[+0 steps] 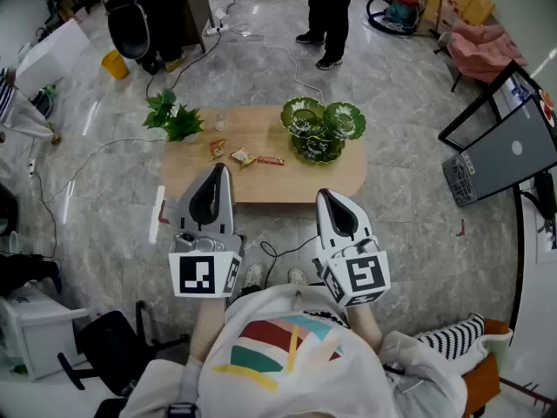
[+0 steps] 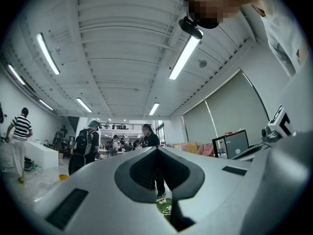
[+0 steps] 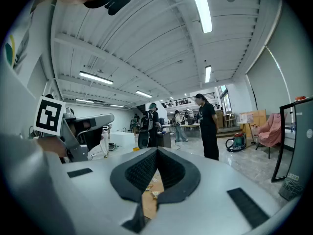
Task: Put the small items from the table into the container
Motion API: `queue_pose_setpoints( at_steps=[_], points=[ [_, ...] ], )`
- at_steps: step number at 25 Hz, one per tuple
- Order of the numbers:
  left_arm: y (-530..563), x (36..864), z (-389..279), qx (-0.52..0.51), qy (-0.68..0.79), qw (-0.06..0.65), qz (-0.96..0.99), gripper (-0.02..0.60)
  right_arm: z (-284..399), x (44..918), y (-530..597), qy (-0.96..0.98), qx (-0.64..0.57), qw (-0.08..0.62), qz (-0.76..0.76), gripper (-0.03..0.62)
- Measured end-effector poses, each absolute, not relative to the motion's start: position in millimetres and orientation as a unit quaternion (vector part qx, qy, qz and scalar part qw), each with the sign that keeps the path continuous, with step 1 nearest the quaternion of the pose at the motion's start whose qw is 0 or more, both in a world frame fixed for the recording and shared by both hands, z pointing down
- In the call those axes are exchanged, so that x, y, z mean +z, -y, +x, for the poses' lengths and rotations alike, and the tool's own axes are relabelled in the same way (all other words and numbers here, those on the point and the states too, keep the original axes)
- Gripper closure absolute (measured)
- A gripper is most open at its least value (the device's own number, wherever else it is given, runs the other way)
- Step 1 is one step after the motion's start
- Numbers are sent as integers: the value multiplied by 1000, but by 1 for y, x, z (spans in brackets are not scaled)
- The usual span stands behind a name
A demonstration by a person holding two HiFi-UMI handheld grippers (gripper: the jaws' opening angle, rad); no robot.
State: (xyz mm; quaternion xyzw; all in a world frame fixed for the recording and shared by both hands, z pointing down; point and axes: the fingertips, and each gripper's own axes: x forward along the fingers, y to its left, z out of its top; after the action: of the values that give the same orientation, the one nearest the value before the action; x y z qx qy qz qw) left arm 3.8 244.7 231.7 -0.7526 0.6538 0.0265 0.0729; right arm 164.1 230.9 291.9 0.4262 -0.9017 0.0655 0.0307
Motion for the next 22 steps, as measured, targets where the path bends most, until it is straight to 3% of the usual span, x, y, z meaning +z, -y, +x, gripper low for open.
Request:
queue_pose_setpoints(
  at_steps=[22],
  points=[
    [-242,238,77,19,-676,88,-731,574,230,319,-235,931,45,53,358,580]
  ],
)
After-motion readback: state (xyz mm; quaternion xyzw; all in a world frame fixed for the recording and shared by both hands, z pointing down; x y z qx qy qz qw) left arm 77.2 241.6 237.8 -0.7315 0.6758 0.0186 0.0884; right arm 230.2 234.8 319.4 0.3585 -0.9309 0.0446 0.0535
